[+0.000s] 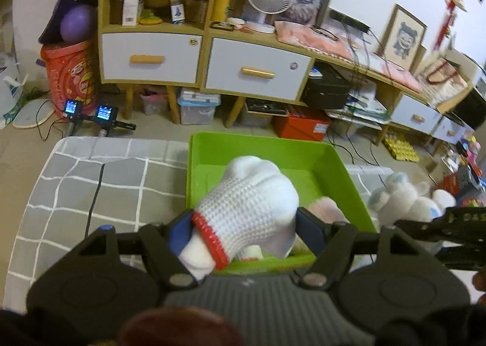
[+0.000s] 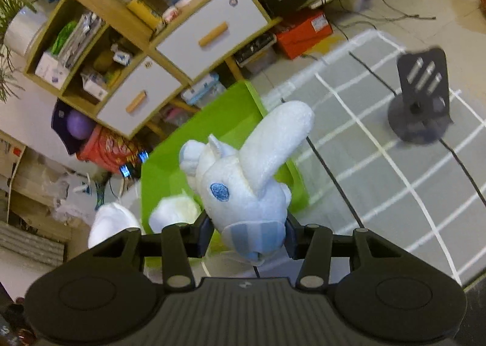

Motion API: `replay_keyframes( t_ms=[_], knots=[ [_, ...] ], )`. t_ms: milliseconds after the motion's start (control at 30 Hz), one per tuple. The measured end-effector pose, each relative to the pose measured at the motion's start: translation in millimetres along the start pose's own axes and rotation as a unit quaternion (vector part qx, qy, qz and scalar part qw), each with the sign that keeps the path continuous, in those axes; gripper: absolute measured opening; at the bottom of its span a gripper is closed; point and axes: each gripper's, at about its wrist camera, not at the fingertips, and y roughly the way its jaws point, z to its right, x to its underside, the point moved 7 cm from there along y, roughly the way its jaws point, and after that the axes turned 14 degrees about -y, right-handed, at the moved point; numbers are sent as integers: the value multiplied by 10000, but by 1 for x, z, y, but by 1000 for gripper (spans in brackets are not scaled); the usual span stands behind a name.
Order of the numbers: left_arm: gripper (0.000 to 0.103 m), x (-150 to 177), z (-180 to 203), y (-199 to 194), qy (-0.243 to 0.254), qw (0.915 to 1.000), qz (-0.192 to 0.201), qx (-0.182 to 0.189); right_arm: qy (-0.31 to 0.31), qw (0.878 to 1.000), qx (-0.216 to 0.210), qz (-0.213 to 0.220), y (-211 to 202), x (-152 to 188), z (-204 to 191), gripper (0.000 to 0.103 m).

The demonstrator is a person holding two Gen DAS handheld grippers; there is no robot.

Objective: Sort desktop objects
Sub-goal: 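Carry the glove and bunny plush into the green bin and release both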

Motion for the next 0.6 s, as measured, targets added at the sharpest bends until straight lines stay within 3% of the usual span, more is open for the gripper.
replay_keyframes(
  t_ms=[267,467,600],
  knots=[
    [72,-14,-2,27,-349,9993,138,-10,220,9994,101,232,8,-21,25,48],
    [72,-31,16,43,-589,9976,338,161,251,9988,-112,414,19,-36,22,48],
    [72,-41,35,53,-281,9991,312,86,348,9986,-162,362,26,-42,17,48]
  ],
)
